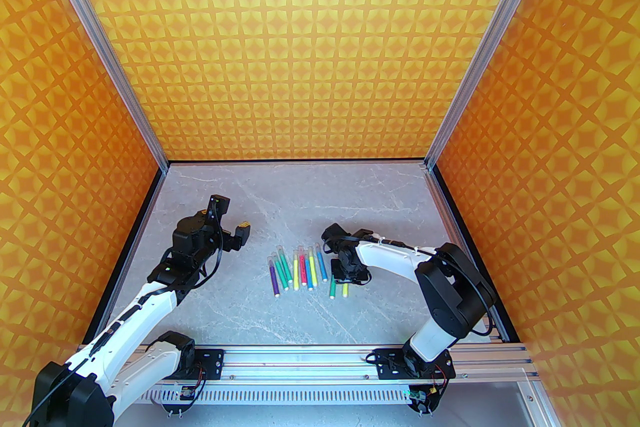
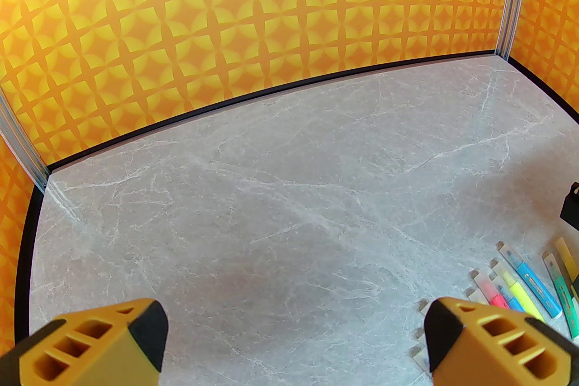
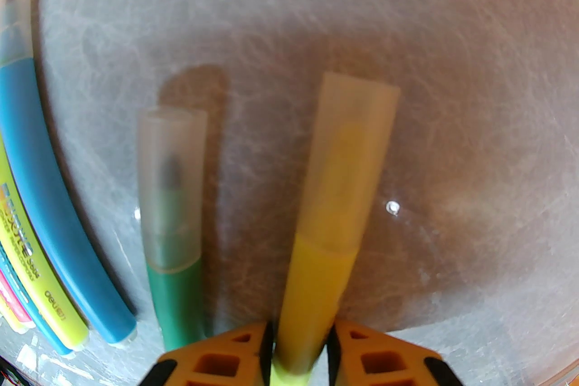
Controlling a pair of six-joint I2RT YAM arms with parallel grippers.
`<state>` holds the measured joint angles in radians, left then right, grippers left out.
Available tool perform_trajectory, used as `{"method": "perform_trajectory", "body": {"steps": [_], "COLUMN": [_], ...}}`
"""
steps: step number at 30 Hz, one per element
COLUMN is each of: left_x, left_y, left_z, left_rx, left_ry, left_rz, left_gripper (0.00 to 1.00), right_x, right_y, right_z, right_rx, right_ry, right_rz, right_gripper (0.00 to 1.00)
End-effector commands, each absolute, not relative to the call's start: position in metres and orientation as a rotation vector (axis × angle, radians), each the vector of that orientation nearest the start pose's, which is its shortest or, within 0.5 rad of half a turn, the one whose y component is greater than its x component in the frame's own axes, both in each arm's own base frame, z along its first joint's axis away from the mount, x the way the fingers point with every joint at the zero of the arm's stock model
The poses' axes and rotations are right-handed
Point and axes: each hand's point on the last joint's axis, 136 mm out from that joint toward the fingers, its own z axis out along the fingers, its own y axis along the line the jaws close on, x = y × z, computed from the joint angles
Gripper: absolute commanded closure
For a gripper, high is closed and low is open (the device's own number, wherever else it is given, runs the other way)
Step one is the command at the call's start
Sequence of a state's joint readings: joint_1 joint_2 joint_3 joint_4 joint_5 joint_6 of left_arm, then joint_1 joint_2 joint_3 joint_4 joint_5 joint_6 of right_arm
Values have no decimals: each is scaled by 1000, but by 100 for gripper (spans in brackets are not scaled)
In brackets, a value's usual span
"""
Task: Open the pen caps
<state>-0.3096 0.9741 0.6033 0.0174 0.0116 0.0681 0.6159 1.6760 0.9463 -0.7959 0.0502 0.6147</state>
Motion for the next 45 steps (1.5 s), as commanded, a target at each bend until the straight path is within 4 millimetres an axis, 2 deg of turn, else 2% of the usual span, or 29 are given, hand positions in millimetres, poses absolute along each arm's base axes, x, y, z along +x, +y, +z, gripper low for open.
{"method": "perform_trajectory", "body": {"steps": [1,6,11,17,20,25,28,29,34,37,42,45], "left_x": [334,339,344,349,351,347,344,345,337,332,317,311], "left_y": [-117,-118,-120,-123,-124,-133,-142,-147,-166,-179,-209,-224], "left_z": [216,211,209,208,205,208,211,202,211,220,233,241], "left_rx": [388,363,345,312,302,302,311,316,340,355,440,471], "left_ry": [1869,1886,1912,1946,1980,2002,2002,2034,2038,2020,1991,1963], "left_rz": [-202,-220,-235,-262,-274,-344,-423,-452,-607,-710,-953,-1055], "left_gripper": [1,1,1,1,1,1,1,1,1,1,0,3], "right_x": [238,239,239,253,262,273,277,279,282,286,288,287], "right_y": [148,147,147,156,163,185,207,217,251,264,279,286], "right_z": [4,4,5,30,45,70,90,96,132,148,164,172], "right_rx": [-11,-18,-50,-179,-255,-377,-458,-489,-557,-589,-635,-666], "right_ry": [3078,3075,3072,2994,2940,2839,2734,2684,2450,2352,2244,2196], "right_rz": [-111,-129,-127,-59,-13,144,323,402,681,764,858,896], "right_gripper": [77,77,86,99,100,100,100,100,100,100,100,100]}}
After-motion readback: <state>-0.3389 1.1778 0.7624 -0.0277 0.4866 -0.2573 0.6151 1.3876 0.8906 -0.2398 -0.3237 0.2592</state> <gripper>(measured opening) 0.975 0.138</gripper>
